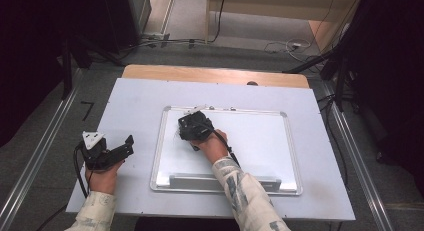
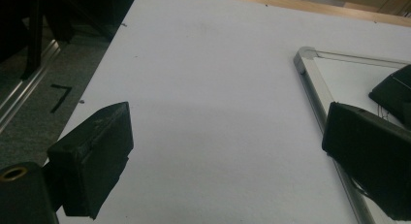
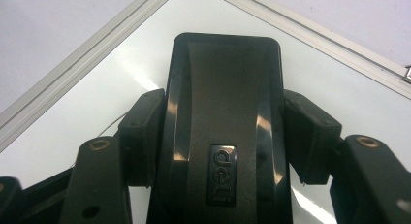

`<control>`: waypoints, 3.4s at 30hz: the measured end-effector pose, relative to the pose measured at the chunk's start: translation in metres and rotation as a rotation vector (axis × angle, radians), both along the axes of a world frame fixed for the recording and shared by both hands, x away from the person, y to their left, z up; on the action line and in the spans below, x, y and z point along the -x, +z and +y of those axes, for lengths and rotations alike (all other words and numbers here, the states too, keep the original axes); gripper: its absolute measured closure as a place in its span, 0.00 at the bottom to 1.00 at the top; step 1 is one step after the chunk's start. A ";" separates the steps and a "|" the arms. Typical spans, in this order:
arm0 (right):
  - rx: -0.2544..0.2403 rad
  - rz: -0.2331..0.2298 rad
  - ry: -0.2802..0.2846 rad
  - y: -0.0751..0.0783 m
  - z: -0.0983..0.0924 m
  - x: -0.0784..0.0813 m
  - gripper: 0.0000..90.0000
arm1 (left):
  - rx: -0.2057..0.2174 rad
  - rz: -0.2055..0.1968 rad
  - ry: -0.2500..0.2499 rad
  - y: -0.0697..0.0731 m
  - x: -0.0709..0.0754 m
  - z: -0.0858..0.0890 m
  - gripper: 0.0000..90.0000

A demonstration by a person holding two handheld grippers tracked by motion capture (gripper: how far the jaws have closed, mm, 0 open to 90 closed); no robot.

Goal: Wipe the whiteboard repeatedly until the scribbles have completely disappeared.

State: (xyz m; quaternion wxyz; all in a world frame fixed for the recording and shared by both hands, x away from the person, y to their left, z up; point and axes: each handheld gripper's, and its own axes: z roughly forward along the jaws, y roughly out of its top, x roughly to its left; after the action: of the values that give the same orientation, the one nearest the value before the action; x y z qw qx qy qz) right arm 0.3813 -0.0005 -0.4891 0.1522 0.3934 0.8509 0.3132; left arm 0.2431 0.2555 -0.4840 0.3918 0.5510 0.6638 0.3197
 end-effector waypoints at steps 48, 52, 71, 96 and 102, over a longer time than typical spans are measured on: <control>0.048 0.009 0.131 0.000 0.014 0.043 0.40 | -0.004 0.000 -0.010 0.000 -0.003 -0.004 0.05; 0.050 0.010 0.154 0.000 0.014 0.049 0.40 | -0.004 0.000 -0.010 0.000 -0.003 -0.003 0.05; 0.056 0.015 0.235 0.000 0.010 0.068 0.40 | -0.008 0.001 -0.009 0.000 -0.003 -0.004 0.05; 0.053 0.016 0.066 0.001 0.009 0.011 0.40 | 0.000 -0.002 -0.005 0.000 -0.001 -0.002 0.05; 0.055 0.019 0.036 0.002 0.001 0.004 0.40 | -0.001 -0.002 -0.004 0.000 -0.001 -0.001 0.05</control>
State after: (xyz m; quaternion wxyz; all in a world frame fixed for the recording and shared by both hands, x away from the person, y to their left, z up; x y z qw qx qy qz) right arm 0.3778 0.0001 -0.4871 0.1493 0.3766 0.8676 0.2884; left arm 0.2438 0.2543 -0.4838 0.3928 0.5523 0.6622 0.3197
